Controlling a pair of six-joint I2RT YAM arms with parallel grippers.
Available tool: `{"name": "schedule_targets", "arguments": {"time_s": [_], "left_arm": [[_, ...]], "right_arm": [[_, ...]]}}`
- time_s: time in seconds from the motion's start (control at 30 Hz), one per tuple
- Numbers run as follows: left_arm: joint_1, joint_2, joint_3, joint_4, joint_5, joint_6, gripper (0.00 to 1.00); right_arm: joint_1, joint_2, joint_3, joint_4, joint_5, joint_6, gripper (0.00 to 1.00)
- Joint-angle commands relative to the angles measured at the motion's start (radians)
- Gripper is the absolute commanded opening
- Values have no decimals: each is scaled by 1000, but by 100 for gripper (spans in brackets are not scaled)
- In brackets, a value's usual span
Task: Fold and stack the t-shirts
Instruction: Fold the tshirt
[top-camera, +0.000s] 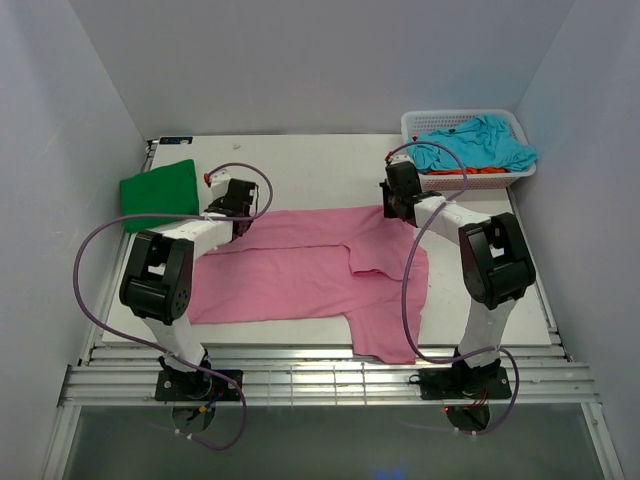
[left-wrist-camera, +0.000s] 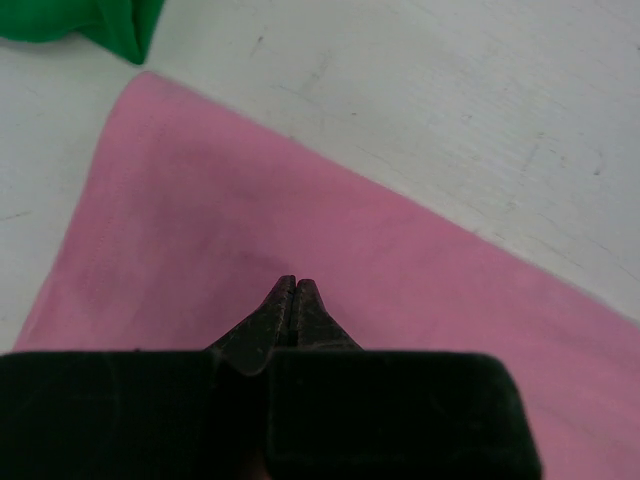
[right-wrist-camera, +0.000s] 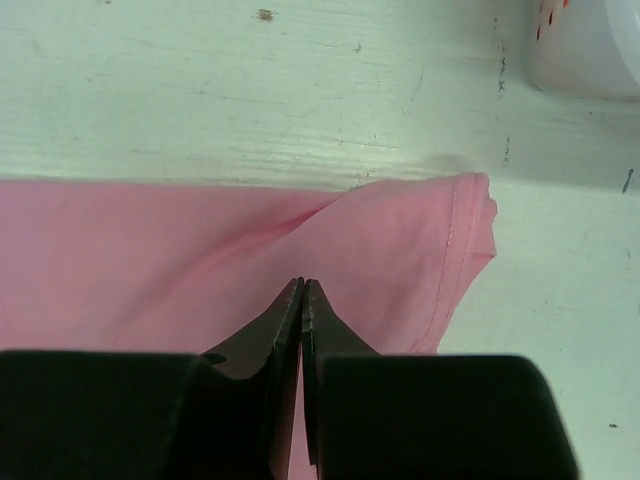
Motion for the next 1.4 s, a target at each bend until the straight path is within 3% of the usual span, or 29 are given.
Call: {"name": "schedule_targets", "arguments": {"time_s": [0.0, 0.47, 1.17, 1.37], "left_arm": [[17, -73, 0, 2, -16, -13, 0], [97, -20, -7, -7, 33, -20, 0], [241, 56, -55, -18, 139, -54, 0], [255, 105, -10, -9, 171, -50, 0]], "right_arm": [[-31, 53, 56, 11, -47, -18, 8], [-67, 162, 104, -76, 22, -21, 8], [-80, 186, 138, -162, 81, -32, 8], [-83, 257, 240, -197, 78, -37, 8]]}}
